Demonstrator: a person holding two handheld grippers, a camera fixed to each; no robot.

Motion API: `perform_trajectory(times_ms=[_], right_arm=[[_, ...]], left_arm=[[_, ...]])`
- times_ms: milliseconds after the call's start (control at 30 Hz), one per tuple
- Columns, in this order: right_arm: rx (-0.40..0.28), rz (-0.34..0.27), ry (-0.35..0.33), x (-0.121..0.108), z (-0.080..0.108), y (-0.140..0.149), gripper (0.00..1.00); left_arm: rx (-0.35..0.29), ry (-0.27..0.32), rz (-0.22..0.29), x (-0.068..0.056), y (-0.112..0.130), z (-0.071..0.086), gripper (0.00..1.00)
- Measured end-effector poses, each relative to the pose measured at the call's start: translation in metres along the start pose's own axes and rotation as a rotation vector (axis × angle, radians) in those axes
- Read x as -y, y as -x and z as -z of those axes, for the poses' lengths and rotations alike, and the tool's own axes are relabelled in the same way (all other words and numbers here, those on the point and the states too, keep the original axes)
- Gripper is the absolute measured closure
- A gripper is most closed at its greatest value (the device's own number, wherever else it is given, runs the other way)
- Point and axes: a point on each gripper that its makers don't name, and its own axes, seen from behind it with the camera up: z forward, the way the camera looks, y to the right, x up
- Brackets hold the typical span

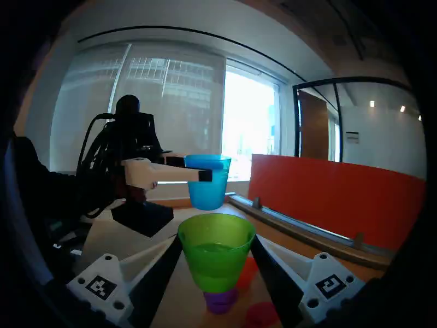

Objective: Pour water

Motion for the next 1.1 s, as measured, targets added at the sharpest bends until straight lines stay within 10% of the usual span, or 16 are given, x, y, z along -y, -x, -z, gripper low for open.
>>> perform_trajectory(times_ms=[1100], right_arm=[[0.19, -0.002, 0.01, -0.014, 0.041, 0.048, 0.09]], left_arm=[[0.24, 0.043, 0.017, -0.001, 0.088, 0.023, 0.13]])
